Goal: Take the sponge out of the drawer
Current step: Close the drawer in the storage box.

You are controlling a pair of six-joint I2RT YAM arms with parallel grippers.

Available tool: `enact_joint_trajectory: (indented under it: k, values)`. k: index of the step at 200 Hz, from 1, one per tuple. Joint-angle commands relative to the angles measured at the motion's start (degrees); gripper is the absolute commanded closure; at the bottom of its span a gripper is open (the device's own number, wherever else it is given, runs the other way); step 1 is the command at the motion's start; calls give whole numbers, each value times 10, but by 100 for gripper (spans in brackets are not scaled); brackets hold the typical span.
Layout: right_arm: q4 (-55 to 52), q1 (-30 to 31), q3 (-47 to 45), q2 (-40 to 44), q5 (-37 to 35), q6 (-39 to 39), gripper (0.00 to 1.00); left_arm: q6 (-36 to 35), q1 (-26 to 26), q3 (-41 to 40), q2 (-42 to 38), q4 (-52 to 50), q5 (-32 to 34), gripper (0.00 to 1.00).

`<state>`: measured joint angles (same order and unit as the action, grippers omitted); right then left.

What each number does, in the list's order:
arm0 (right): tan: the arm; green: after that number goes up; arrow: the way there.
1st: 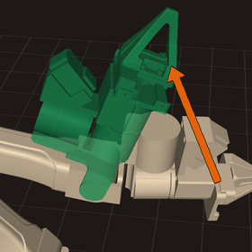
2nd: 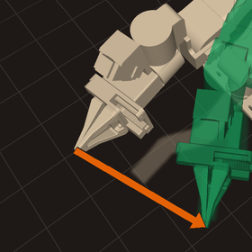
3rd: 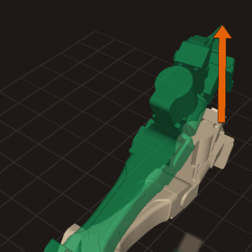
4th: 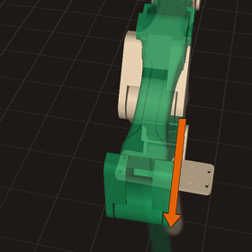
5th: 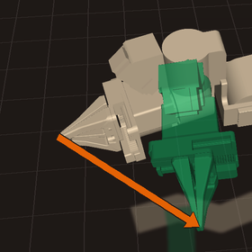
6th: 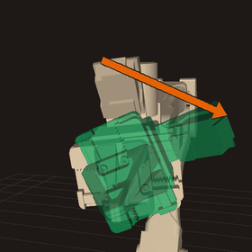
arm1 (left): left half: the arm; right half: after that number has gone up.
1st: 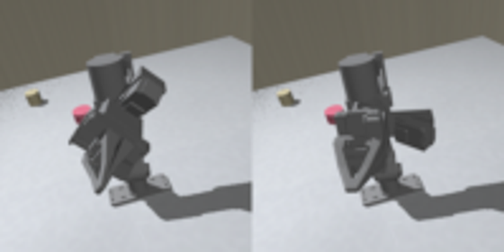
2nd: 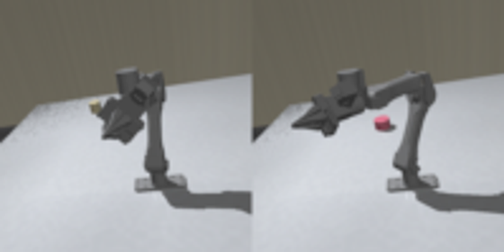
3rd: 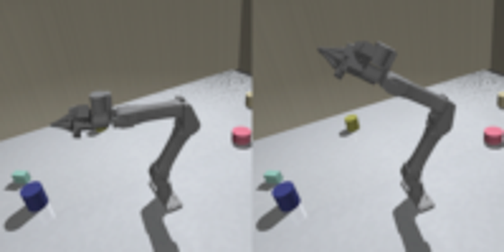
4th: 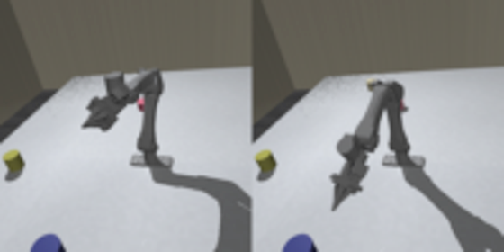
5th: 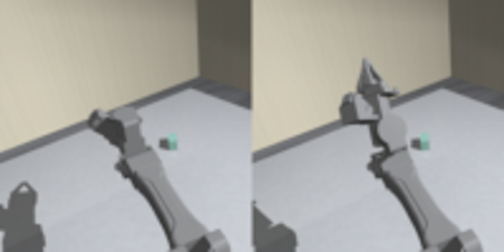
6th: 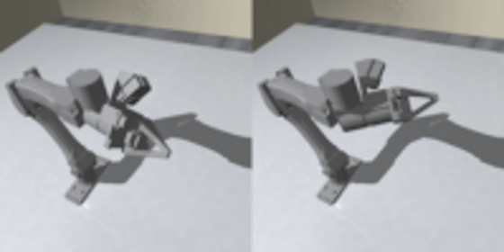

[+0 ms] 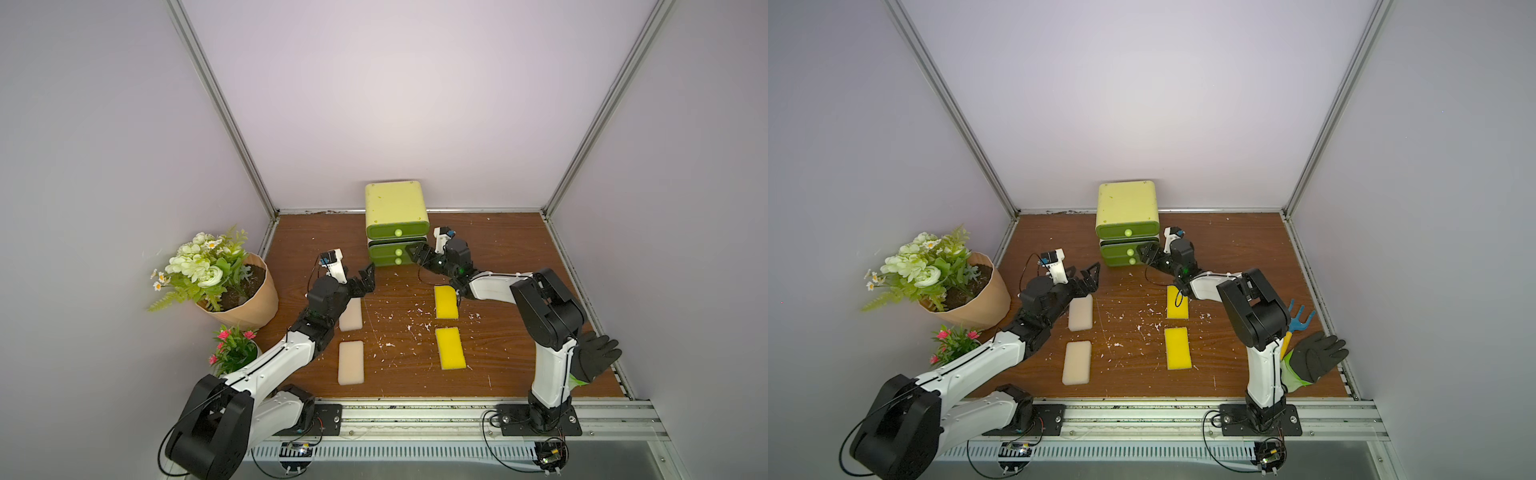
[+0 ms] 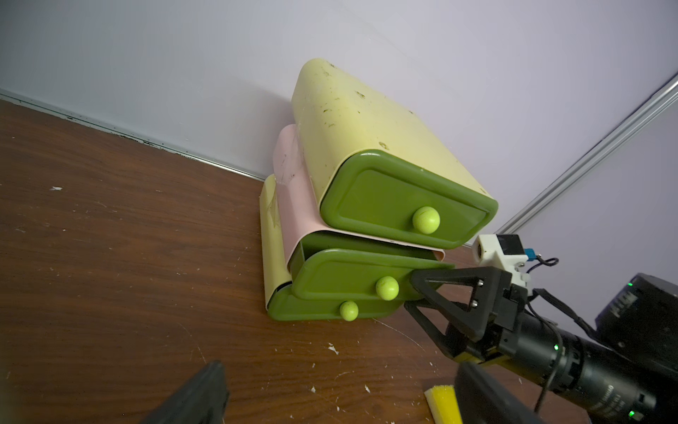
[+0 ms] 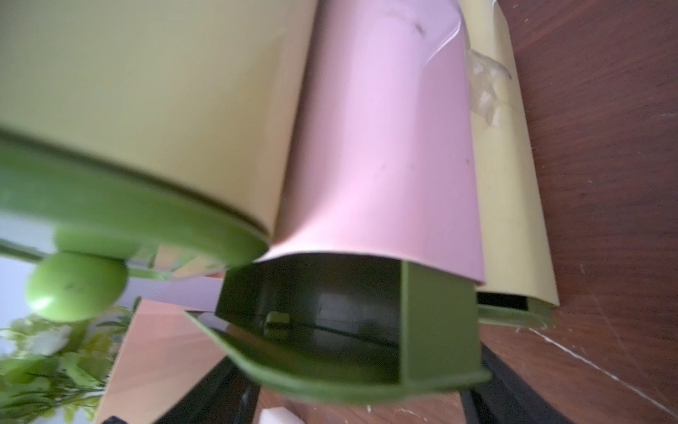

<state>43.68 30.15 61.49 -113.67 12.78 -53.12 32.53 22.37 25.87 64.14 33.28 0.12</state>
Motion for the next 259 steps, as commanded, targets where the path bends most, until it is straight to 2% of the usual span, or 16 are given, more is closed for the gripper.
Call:
enact_joint_trajectory:
  k: [1, 89, 151, 190, 224, 259]
  values:
    - [124, -5, -26, -11, 8, -94, 14, 3, -11, 1, 4, 22, -14, 0]
    - [235, -19, -47, -58, -6, -194, 15, 10, -22, -3, 18, 35, -34, 0]
    - [245, -19, -16, -90, -4, -228, 16, 11, -26, -4, 22, 38, -37, 0]
    - [263, -18, -39, -87, -4, -233, 16, 13, -28, -5, 25, 40, -41, 0]
    - [308, -6, -80, -84, -19, -254, 23, 16, -30, -6, 24, 42, -42, 0]
    - [329, 21, -75, -109, -33, -271, 34, 16, -31, -7, 22, 42, -43, 0]
